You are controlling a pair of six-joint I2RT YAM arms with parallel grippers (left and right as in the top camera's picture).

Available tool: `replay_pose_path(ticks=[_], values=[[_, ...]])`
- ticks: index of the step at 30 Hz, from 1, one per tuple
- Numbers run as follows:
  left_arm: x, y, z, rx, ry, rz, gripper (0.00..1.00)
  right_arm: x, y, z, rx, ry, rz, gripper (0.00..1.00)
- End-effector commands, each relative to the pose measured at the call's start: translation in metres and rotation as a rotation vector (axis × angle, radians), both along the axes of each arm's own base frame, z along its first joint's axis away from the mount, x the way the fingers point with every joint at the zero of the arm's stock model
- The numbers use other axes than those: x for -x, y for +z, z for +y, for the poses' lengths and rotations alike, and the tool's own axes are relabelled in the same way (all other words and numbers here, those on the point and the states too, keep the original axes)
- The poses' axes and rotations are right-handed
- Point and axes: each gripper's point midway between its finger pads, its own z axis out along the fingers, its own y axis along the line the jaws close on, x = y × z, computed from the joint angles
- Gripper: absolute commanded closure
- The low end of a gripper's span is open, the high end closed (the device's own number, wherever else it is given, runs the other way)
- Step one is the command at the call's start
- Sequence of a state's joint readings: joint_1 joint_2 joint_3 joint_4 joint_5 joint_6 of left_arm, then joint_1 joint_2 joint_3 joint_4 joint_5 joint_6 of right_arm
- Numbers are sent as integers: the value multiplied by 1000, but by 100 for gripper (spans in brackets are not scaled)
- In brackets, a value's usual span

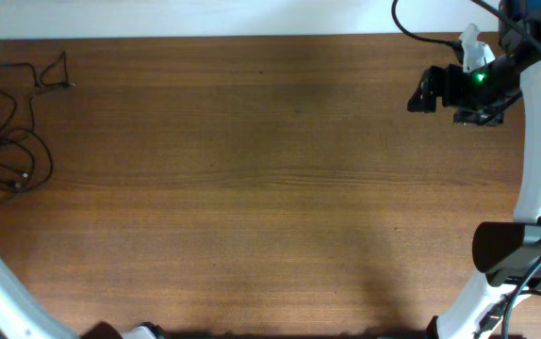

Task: Untangle cables
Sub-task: 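Carry the last cable with the left gripper to the left edge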

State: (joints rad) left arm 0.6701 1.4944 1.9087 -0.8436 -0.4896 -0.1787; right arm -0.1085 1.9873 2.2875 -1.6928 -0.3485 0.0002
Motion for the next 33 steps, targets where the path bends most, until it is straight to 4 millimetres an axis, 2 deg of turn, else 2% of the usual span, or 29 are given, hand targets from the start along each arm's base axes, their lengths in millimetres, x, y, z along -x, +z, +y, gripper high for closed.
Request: replay_pose_path(ticks=[1, 4, 7, 13, 15, 18, 21, 25, 29, 32, 33], values=[[-20, -32, 16, 50, -15, 73, 100, -1, -1, 3, -6, 10, 2, 6], [-26, -27, 20, 27, -16, 50, 100, -1, -1, 3, -6, 10, 2, 6], [-27, -1, 20, -57, -39, 14, 100, -1, -1, 3, -6, 10, 2, 6], [-48, 64, -2, -194, -223, -194, 100, -1, -1, 3, -6, 10, 4, 6], [-59, 80, -11, -227, -300, -252, 100, -1, -2, 3, -6, 10, 7, 6], [-66, 87, -18, -238, -363, -281, 100, 0, -5, 3, -7, 10, 19, 6], [-67, 74, -19, -196, -371, -247, 100, 3, -11, 3, -9, 10, 43, 6], [-53, 30, -19, -65, -317, -112, 100, 8, -25, 4, -12, 27, 86, 6], [-14, -10, -21, 89, -147, -19, 100, 8, -27, 4, -13, 27, 89, 6], [16, -40, -31, 220, -24, 29, 100, 5, -27, 3, -11, 27, 78, 6], [28, -57, -38, 298, 24, 48, 100, 5, -27, 3, -11, 27, 75, 6]])
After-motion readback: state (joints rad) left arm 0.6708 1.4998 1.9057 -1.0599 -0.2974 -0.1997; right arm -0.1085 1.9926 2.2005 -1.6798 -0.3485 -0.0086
